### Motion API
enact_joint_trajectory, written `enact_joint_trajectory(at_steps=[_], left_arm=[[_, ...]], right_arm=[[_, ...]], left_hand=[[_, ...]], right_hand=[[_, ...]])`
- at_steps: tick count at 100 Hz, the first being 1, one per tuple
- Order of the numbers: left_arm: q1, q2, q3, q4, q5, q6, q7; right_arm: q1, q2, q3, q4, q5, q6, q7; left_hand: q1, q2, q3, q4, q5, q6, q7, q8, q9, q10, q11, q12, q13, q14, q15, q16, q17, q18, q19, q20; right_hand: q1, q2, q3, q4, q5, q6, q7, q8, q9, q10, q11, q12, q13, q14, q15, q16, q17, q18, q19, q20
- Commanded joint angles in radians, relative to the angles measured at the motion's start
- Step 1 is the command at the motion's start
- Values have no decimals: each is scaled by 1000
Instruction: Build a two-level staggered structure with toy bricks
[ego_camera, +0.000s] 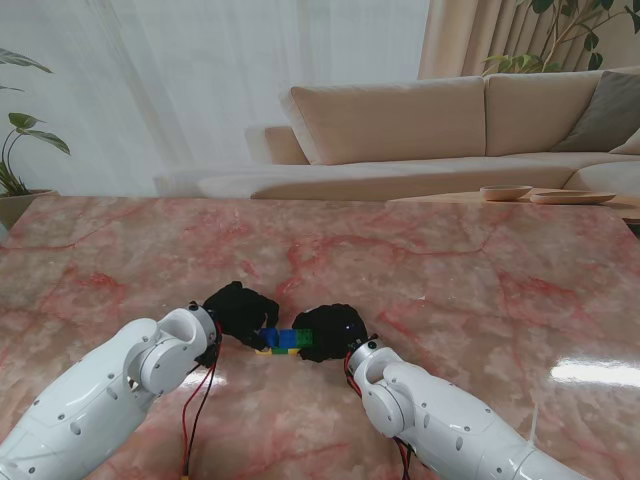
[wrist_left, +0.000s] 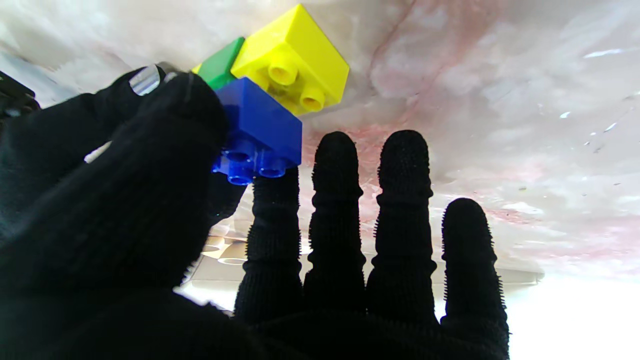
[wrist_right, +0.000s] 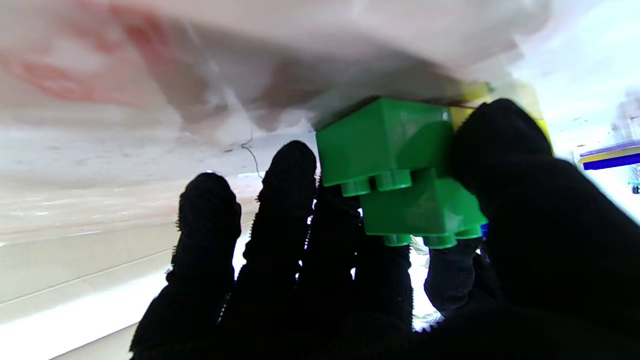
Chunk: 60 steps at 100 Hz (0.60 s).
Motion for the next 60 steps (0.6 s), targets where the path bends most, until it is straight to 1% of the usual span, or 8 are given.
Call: enact_joint_trajectory(at_steps=[1,27,60], left_arm=[[1,-4,7,11,4,-6,9],[-26,-5,43,35,15,-5,26],[-35,-6,59,47,24,-13,40]], right_arm=[[-6,-3,2,6,4,1,18],[-7,-3,4,8,8,-3,18],[-7,-4,6,11,10,-6,15]], left_hand=[[4,36,20,7,115,-101,133,74,40,-10,30,-2,43,1,43,12,-2,16,42,25],[2,23,22,2,112,-107,140,79,40,-14,34,-1,46,-2,44,14,-3,17,41,25],[1,3,20,-5,87,-116,154,104,23,-24,39,1,35,-7,38,16,-10,10,34,22]], right_hand=[[46,18,21,1,1,-36,0,21,-6,-14,11,-14,-9,-36,5,11,-7,-12,7,0],[46,17,24,1,2,-36,0,21,-6,-15,10,-13,-9,-35,5,11,-7,-11,7,1],[45,17,24,-1,3,-36,1,21,-5,-15,10,-12,-9,-36,4,11,-8,-11,6,2]])
